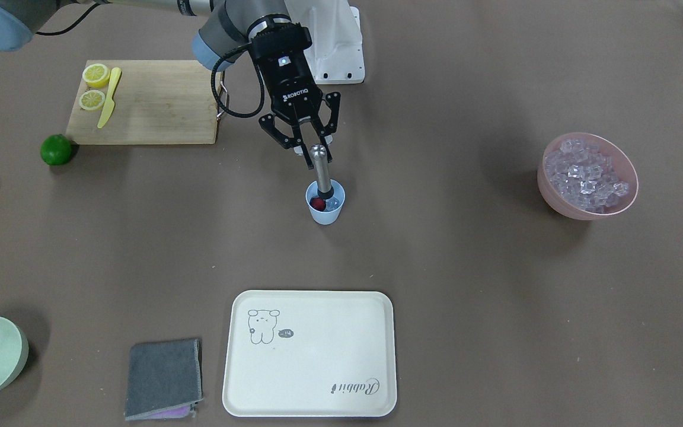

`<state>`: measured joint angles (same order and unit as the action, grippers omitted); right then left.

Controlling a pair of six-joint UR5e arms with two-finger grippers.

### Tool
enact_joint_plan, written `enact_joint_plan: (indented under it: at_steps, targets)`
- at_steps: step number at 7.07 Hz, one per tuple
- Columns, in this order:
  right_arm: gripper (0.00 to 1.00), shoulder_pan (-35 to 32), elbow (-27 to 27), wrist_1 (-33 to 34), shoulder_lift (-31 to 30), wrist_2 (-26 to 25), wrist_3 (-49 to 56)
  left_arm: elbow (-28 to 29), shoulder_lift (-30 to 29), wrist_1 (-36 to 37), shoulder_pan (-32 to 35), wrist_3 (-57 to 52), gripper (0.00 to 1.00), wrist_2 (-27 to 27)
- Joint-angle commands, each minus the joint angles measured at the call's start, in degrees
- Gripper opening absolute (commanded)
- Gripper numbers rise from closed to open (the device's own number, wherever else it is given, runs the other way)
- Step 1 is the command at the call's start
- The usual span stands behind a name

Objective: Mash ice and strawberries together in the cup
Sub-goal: 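Press the pestle down into the cup repeatedly with the right gripper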

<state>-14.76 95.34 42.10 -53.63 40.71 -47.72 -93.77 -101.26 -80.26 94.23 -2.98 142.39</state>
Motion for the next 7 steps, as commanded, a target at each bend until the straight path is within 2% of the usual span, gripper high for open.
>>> enact_joint_plan:
  at_steps: [1,7]
  targets:
    - [0.00,0.08,-0.86,0.00,0.20,0.07,0.09,0.16,1.32,-1.56,0.08,0.08,0.97,0.08]
    - [0.00,0.88,-1.82,-0.09,-0.24,0.07,0.00,0.16,1.76,-1.65,-0.01,0.08,0.98,0.08]
